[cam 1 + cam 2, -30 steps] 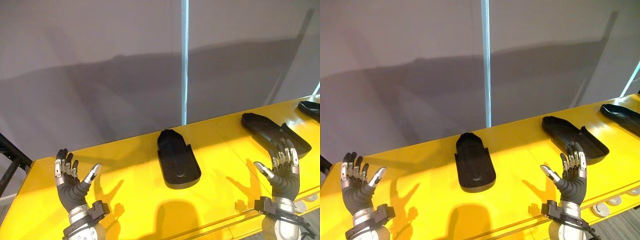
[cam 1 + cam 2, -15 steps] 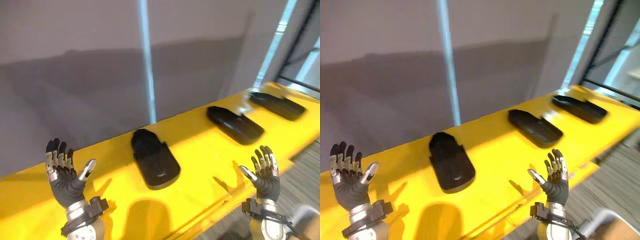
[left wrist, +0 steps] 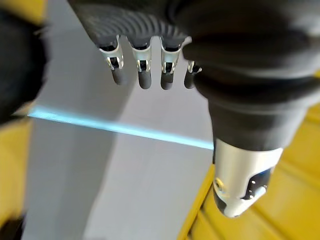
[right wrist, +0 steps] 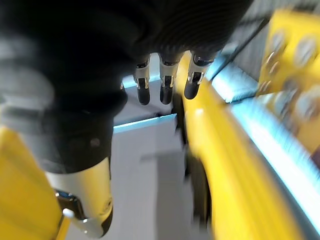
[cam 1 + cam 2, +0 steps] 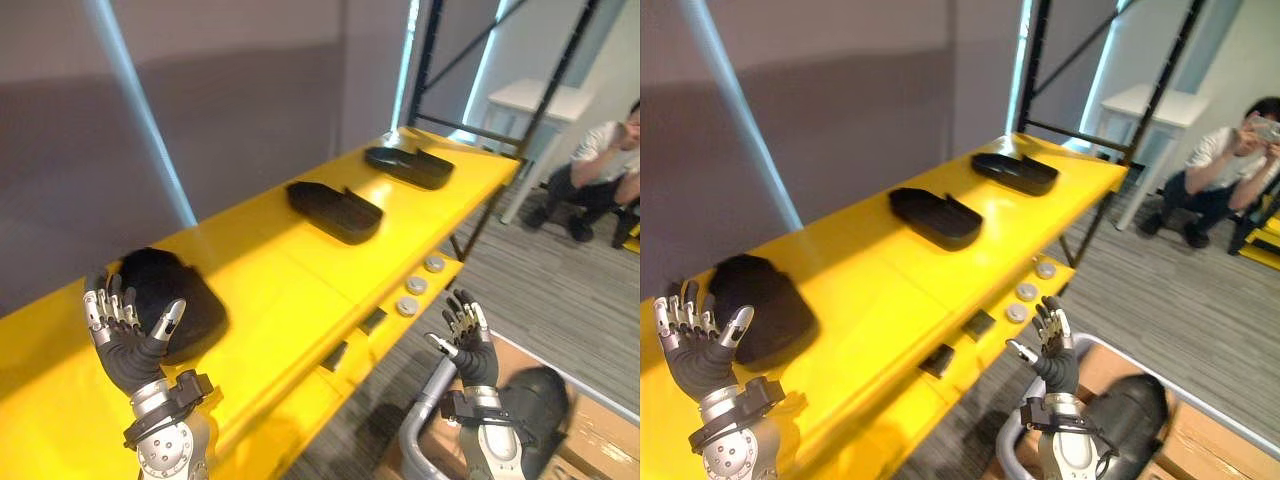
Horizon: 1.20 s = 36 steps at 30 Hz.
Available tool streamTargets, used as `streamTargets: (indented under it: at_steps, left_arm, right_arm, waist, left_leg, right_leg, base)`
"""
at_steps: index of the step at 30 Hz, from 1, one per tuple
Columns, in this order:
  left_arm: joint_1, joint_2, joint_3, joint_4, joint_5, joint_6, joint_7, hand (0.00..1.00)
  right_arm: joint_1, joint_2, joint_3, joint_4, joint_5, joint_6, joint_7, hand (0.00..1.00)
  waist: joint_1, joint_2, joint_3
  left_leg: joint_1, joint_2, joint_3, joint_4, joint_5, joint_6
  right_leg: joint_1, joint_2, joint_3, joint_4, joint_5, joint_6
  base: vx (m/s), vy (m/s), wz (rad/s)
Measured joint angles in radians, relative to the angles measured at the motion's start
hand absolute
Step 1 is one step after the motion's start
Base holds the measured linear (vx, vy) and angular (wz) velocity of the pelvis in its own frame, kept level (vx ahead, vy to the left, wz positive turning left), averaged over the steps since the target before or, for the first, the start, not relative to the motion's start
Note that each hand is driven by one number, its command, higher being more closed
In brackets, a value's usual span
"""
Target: Walk over and take plastic housings, then place them on the shelf
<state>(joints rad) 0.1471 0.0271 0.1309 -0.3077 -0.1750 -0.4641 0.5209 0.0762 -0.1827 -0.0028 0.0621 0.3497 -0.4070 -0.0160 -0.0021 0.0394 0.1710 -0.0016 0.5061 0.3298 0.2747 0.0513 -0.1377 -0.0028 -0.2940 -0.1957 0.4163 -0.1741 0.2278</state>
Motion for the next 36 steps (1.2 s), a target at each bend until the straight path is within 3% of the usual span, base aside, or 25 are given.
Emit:
streamTargets:
  at_steps: [3,4,5,6,7,8,9,11,13,16,19,22,27,30,34,36]
  left_arm:
    - [0.002,-0.037,0.005,-0.008,-0.002,-0.002,0.006,0.0]
    - [0.004,-0.041,0.005,-0.009,-0.002,-0.002,0.002,0.0]
    - [0.01,-0.047,0.004,-0.022,-0.001,-0.004,-0.004,0.0]
    - [0.022,-0.047,0.001,-0.046,0.001,-0.008,-0.008,0.0]
    - [0.033,-0.048,0.0,-0.061,0.0,-0.012,-0.011,0.0]
    - [0.036,-0.045,-0.002,-0.066,0.0,-0.012,-0.023,0.0]
    - [0.041,-0.047,-0.001,-0.066,-0.001,-0.012,-0.028,0.0]
    - [0.059,-0.05,0.0,-0.065,-0.021,0.008,-0.054,0.0]
    - [0.065,-0.049,-0.002,-0.049,-0.046,0.027,-0.092,0.0]
    - [0.059,-0.026,-0.06,0.018,-0.079,0.052,-0.165,0.0]
    - [0.011,0.023,-0.155,0.147,-0.096,0.095,-0.235,0.0]
    - [-0.013,0.025,-0.201,0.259,-0.121,0.137,-0.301,0.0]
    - [-0.074,0.059,-0.272,0.452,-0.16,0.167,-0.348,0.0]
    - [-0.1,0.069,-0.279,0.533,-0.205,0.17,-0.377,0.0]
    - [-0.14,0.08,-0.314,0.644,-0.256,0.177,-0.38,0.0]
    - [-0.142,0.079,-0.314,0.685,-0.278,0.182,-0.391,0.0]
  right_arm:
    - [0.044,-0.003,-0.032,-0.039,-0.019,0.045,0.004,0.0]
    - [0.066,0.002,-0.033,-0.058,-0.02,0.046,0.004,0.0]
    - [0.088,0.007,-0.035,-0.085,-0.019,0.048,0.006,0.0]
    - [0.09,0.018,-0.034,-0.094,-0.02,0.058,0.009,0.0]
    - [0.094,0.027,-0.032,-0.097,-0.021,0.065,0.011,0.0]
    - [0.118,0.041,-0.032,-0.114,-0.023,0.074,0.012,0.0]
    - [0.129,0.042,-0.024,-0.13,-0.023,0.079,0.012,0.0]
    - [0.152,0.025,-0.018,-0.169,-0.024,0.093,0.008,0.0]
    - [0.16,0.028,-0.028,-0.168,-0.025,0.123,-0.006,0.0]
    - [0.173,0.042,-0.035,-0.166,-0.073,0.153,-0.029,0.0]
    - [0.17,0.053,-0.048,-0.143,-0.115,0.174,-0.078,0.0]
    - [0.094,0.051,-0.09,-0.065,-0.153,0.211,-0.182,0.0]
    - [-0.107,0.002,-0.116,0.105,-0.22,0.268,-0.372,0.0]
    - [-0.245,-0.044,-0.114,0.195,-0.249,0.311,-0.438,0.0]
    - [-0.439,-0.133,-0.111,0.272,-0.305,0.371,-0.467,0.0]
    - [-0.485,-0.15,-0.111,0.292,-0.307,0.393,-0.463,0.0]
  waist:
    - [-0.042,-0.004,-0.002]
    - [-0.041,-0.011,-0.001]
    - [-0.04,-0.003,-0.009]
    - [-0.042,0.008,-0.016]
    - [-0.042,0.02,-0.025]
    - [-0.054,0.022,-0.029]
    - [-0.054,0.025,-0.031]
    - [-0.059,0.049,-0.036]
    - [-0.048,0.045,-0.033]
    - [-0.043,0.049,-0.032]
    - [-0.047,0.043,-0.005]
    - [-0.062,0.049,0.055]
    - [-0.052,0.055,0.147]
    - [-0.032,0.063,0.179]
    - [-0.011,0.098,0.237]
    - [-0.004,0.1,0.252]
  left_leg:
    - [-0.065,0.049,-0.006,0.07,0.192,0.172]
    - [-0.07,0.043,-0.014,0.075,0.149,0.115]
    - [-0.063,-0.018,-0.053,0.048,0.044,-0.02]
    - [-0.051,-0.095,-0.094,0.013,0.0,-0.033]
    - [-0.038,-0.139,-0.094,-0.006,-0.036,-0.004]
    - [-0.015,-0.147,-0.117,-0.027,-0.072,0.024]
    - [-0.002,-0.161,-0.141,-0.03,-0.102,0.022]
    - [0.025,-0.196,-0.172,-0.054,-0.218,0.07]
    - [0.043,-0.236,-0.164,-0.059,-0.224,0.057]
    - [0.063,-0.281,-0.127,-0.06,-0.234,0.037]
    - [0.037,-0.288,-0.12,-0.054,-0.248,0.016]
    - [-0.028,-0.272,-0.148,-0.018,-0.257,0.002]
    - [-0.104,-0.266,-0.16,0.015,-0.259,-0.002]
    - [-0.134,-0.269,-0.168,0.034,-0.255,-0.008]
    - [-0.16,-0.28,-0.192,0.046,-0.246,-0.02]
    - [-0.166,-0.28,-0.198,0.046,-0.236,-0.021]
  right_leg:
    - [0.031,0.054,-0.035,-0.097,-0.013,-0.041]
    - [0.04,0.059,-0.028,-0.126,-0.008,-0.05]
    - [0.032,0.068,0.002,-0.159,0.007,-0.07]
    - [0.014,0.087,0.043,-0.179,0.027,-0.084]
    - [0.0,0.11,0.072,-0.189,0.038,-0.089]
    - [-0.016,0.126,0.087,-0.189,0.039,-0.09]
    - [-0.028,0.128,0.109,-0.189,0.041,-0.088]
    - [-0.066,0.139,0.171,-0.199,0.067,-0.073]
    - [-0.095,0.117,0.215,-0.229,0.126,-0.057]
    - [-0.062,0.077,0.185,-0.368,0.23,-0.048]
    - [-0.064,0.071,0.17,-0.431,0.28,-0.043]
    - [-0.089,0.086,0.158,-0.459,0.313,-0.053]
    - [-0.143,0.095,0.165,-0.478,0.355,-0.056]
    - [-0.166,0.093,0.167,-0.477,0.362,-0.059]
    - [-0.181,0.083,0.158,-0.473,0.365,-0.059]
    - [-0.182,0.083,0.153,-0.473,0.365,-0.059]
  base:
    - [-0.05,-0.425,-0.39]
    - [-0.04,-0.366,-0.64]
    - [0.0,-0.243,-0.94]
    - [0.02,-0.165,-1.24]
    - [0.04,-0.087,-1.03]
    - [0.03,-0.045,-0.76]
    - [0.02,0.0,-0.72]
    - [0.02,0.152,-0.93]
    - [0.0,0.18,-1.0]
    - [-0.06,0.192,-0.81]
    - [-0.1,0.107,-0.16]
    - [-0.13,0.004,0.1]
    - [-0.11,0.003,-0.05]
    - [-0.03,0.012,0.0]
    - [-0.02,0.014,0.1]
    - [-0.01,-0.016,0.1]
